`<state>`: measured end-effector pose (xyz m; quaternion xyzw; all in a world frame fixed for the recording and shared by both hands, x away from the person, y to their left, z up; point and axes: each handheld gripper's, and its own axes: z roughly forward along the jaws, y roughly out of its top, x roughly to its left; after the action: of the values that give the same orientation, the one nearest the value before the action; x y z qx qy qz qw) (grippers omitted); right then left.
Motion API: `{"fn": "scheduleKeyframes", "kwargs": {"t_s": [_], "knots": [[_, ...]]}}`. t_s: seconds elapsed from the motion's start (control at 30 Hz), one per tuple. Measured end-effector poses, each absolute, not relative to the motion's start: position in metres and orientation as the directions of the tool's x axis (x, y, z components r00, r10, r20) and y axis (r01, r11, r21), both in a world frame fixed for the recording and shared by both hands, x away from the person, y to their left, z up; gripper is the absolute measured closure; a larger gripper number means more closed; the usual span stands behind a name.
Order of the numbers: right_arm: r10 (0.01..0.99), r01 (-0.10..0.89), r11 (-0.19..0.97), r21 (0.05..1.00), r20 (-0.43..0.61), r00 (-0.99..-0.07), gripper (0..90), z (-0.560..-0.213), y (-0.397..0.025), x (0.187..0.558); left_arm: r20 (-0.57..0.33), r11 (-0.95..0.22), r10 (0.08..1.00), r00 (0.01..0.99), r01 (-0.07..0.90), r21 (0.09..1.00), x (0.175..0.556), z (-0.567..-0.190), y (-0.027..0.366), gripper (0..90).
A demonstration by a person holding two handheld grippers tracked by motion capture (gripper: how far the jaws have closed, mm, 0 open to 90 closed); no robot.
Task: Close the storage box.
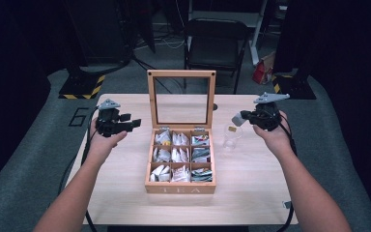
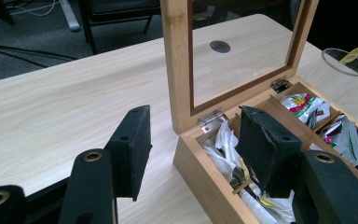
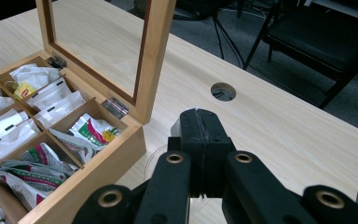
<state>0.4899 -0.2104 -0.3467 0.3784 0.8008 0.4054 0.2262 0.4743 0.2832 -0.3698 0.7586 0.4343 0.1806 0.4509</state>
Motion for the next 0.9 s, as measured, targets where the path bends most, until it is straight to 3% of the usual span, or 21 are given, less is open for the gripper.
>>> {"fn": "scheduleKeyframes", "kwargs": {"t_s": [0.9], "knots": [[0.789,0.479,0.426,0.768,-0.056,-0.612,90.0,-0.393,-0.199,0.498,-0.113,-0.22,0.824,0.554,0.499,0.838,0.472,-0.37,0.287,44.3]]}}
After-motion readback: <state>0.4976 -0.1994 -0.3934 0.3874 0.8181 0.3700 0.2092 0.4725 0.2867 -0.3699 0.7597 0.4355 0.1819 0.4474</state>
